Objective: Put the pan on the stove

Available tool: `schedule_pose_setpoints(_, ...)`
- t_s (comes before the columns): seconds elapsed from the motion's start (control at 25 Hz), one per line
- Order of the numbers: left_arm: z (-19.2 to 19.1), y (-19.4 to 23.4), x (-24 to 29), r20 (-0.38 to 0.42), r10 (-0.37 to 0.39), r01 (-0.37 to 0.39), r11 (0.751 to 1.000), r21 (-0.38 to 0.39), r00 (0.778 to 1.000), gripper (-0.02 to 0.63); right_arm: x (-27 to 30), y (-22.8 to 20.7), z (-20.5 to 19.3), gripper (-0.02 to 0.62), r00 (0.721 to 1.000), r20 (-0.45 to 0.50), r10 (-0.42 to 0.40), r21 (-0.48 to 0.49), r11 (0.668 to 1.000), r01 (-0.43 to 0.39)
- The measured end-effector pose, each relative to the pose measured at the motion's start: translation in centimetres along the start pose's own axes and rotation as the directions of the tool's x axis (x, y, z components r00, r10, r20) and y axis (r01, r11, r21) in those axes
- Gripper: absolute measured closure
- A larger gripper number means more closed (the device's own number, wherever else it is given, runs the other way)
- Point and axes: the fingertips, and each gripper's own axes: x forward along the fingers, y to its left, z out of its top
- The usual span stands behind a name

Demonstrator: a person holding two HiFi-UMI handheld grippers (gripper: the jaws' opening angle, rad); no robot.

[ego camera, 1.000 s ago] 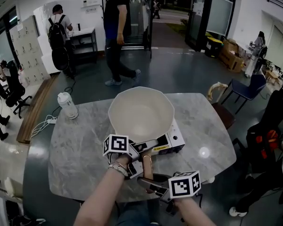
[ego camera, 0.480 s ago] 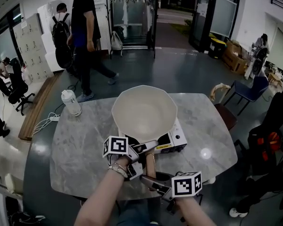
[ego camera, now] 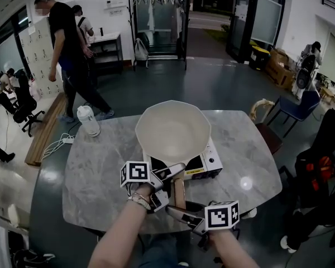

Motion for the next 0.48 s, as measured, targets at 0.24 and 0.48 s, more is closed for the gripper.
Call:
schedule_pose_setpoints(0.24, 0.5, 0.9, -1.8, 0.064, 0.061, -0.061, 0.998, 0.002, 0.996, 0.255, -1.3, -0.4, 0.4, 0.281, 0.999, 0.026, -0.022, -0.004, 1.0, 0.022)
schedule_pose_setpoints(0.48, 0.8, 0.7, -3.8, 0.16, 0.084, -0.084, 0.996, -0.006, 0.984, 0.247, -3.1, -0.6, 0.2, 0.281, 0.998, 0.061, -0.035, -0.005, 0.999, 0.036)
